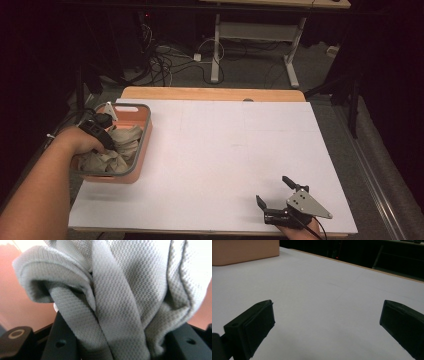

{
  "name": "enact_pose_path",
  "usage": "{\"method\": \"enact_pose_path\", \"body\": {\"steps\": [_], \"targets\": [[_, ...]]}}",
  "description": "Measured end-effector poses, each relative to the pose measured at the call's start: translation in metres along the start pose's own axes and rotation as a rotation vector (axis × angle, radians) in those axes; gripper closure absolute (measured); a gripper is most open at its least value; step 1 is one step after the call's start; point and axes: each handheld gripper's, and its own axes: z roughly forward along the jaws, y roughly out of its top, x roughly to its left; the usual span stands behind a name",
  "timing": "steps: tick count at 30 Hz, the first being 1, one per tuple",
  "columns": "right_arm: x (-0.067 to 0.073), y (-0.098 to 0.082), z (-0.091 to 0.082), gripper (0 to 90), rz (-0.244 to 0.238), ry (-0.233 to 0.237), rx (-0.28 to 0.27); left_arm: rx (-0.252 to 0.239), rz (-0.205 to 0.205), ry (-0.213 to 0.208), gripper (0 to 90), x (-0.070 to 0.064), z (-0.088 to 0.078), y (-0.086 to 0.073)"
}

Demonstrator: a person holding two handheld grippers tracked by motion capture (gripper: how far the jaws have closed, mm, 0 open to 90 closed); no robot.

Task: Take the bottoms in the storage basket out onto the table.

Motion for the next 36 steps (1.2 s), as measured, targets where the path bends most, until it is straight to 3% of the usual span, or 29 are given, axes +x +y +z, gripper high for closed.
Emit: {"method": "enact_pose_path", "body": {"steps": [4,16,36], "targets": [[0.0,0.0,0.0,0.5,-0.001,0.0,-0.002,0.003,0.009,0.015,54.5,-0.001,-0.008,0.0],[-0.001,0.0,-0.001,0.5,0.0,-0.001,-0.002,0.004,0.013,-0.011,54.6,-0.002,-0.025,0.0],[-0.001,0.0,-0.001,0.5,0.006,-0.003,-0.003,-0.014,0.02,-0.007,54.6,-0.006,-0.048,0.001]]}}
